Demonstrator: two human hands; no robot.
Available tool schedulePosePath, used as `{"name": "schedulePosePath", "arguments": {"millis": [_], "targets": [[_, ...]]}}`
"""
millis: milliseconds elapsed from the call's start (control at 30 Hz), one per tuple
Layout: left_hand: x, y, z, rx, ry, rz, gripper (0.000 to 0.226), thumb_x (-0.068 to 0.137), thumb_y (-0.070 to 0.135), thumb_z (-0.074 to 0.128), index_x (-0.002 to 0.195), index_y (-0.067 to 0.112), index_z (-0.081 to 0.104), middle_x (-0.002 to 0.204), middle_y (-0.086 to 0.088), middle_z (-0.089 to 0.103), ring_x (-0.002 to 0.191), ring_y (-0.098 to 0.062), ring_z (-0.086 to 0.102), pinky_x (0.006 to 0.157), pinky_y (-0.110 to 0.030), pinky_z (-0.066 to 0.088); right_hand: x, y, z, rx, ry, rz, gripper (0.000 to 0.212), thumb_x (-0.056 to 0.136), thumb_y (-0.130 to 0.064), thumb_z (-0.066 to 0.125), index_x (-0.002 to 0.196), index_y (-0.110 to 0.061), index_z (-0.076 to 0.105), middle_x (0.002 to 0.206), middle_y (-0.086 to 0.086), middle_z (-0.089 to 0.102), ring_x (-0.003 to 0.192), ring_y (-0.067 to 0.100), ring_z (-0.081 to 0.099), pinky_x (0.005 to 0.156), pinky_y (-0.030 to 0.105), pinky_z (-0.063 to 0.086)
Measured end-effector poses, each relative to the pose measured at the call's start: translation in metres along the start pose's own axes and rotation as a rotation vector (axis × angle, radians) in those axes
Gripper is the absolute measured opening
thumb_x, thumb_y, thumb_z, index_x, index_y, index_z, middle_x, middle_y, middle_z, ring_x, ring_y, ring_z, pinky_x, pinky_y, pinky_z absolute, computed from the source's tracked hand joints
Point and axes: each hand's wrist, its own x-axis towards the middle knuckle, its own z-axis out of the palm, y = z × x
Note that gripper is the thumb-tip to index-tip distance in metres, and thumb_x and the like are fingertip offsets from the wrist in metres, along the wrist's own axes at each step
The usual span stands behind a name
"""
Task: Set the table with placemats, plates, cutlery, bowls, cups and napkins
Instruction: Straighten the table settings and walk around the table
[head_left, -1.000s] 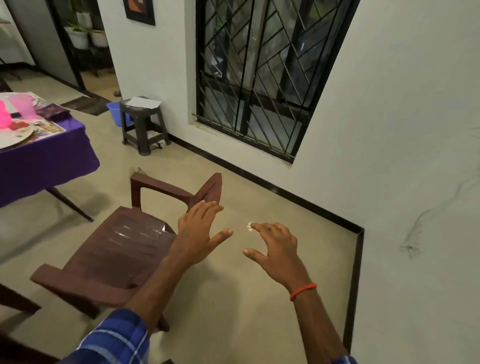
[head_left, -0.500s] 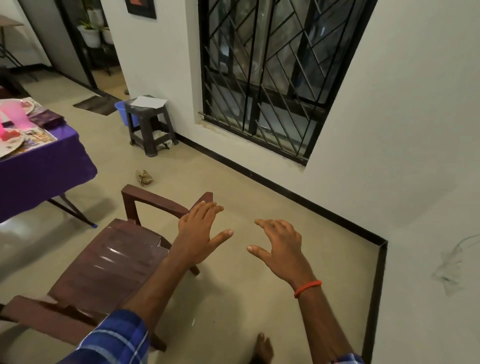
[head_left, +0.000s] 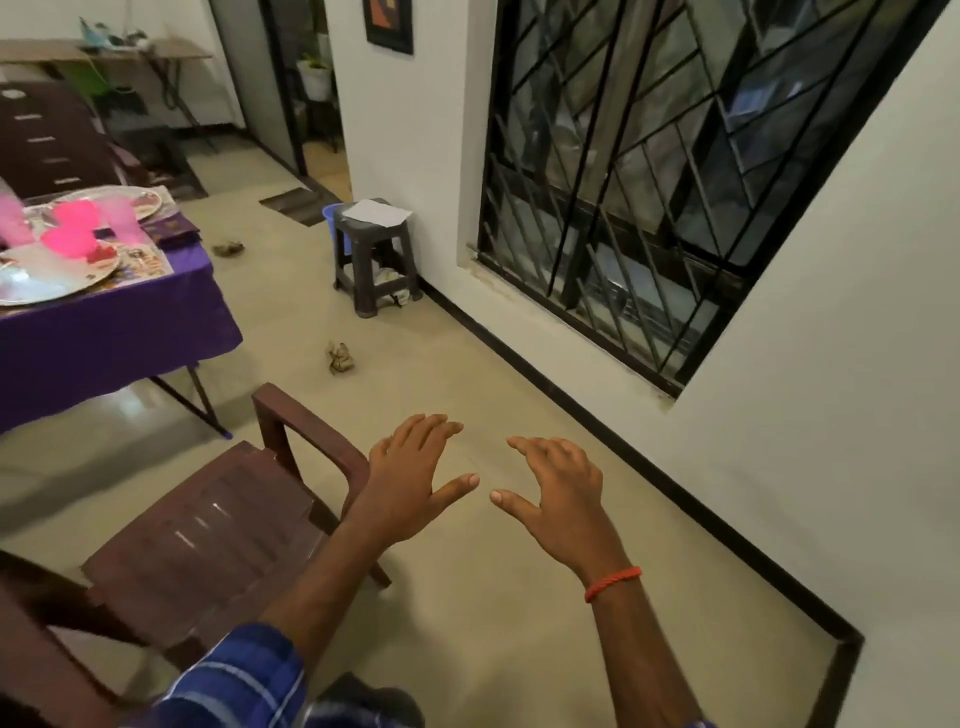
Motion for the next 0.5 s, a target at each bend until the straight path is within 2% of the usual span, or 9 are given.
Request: {"name": "schedulePosePath", "arguments": {"millis": [500], "targets": [[0.167,-0.053,0.013,-0.024,0.112,-0.245,0.074,0.091,0.078,0.041,0.152,0.037,0.034,0.163,0.009,0.028,0.154,-0.015,0.015,0.117,-0.051,0.022,0.212,0.04,-0.007,-0.041,-0.137,-0.222,0.065,0.091,-0.064,0.056,0.148,-0.041,0.036,0.152,-0.009,0.039,0.145,0.016,0.021,0.116,0.039,0.019]]}}
